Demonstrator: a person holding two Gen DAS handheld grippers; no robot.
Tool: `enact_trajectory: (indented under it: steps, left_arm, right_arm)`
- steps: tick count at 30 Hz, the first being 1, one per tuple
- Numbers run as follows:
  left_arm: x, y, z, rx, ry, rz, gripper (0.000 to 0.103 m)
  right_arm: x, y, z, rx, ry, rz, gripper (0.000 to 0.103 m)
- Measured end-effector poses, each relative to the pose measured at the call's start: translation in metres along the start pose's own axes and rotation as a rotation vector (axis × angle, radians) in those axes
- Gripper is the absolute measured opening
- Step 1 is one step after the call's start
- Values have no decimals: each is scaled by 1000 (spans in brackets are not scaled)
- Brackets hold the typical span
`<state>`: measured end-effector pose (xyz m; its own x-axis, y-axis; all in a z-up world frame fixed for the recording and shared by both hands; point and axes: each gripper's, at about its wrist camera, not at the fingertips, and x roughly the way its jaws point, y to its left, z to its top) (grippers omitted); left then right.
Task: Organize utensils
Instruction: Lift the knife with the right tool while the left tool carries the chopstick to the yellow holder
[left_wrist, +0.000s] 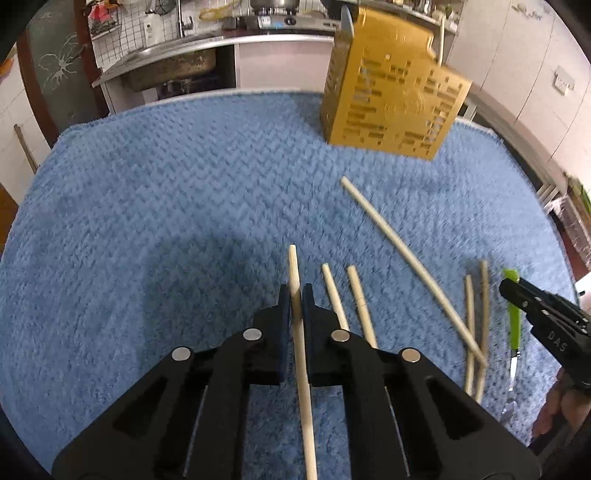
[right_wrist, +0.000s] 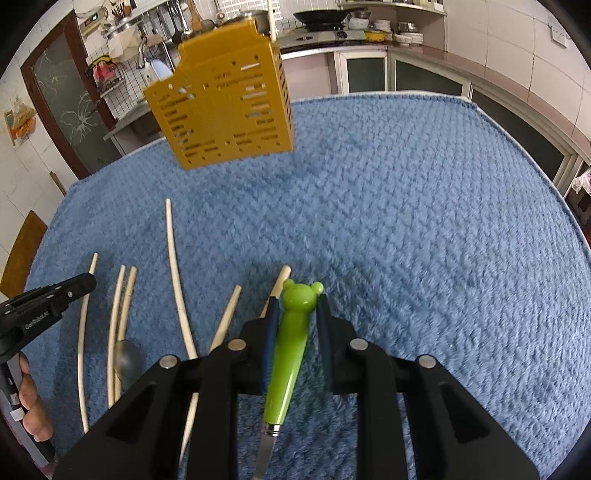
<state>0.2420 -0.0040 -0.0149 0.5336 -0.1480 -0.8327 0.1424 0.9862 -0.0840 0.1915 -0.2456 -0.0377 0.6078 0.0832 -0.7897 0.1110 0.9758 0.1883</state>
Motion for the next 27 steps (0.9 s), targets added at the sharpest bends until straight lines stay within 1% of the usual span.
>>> enact_trajectory:
  steps: [4, 9, 15, 16, 19, 27]
  left_arm:
    - [-26, -3, 5, 3, -90, -24, 5]
    - [-49, -8, 10, -4, -164, -54, 5]
    - [-64, -14, 17, 9, -231, -87, 5]
    - [-66, -16, 18, 15, -254, -96, 5]
    - [-67, -19, 23, 21, -269, -86, 5]
    - [-76, -15, 42, -3, -306, -99, 5]
  right_arm:
    - [-15, 2, 6, -11, -56, 29, 19]
    - [-36, 5, 13, -39, -137, 48, 19]
    - [-59, 4, 22, -53, -225, 61, 19]
    - [-62, 3, 23, -55, -236, 63, 19]
    - [-69, 0, 28, -49, -266, 67, 19]
    - [-86, -1, 50, -66, -350, 73, 19]
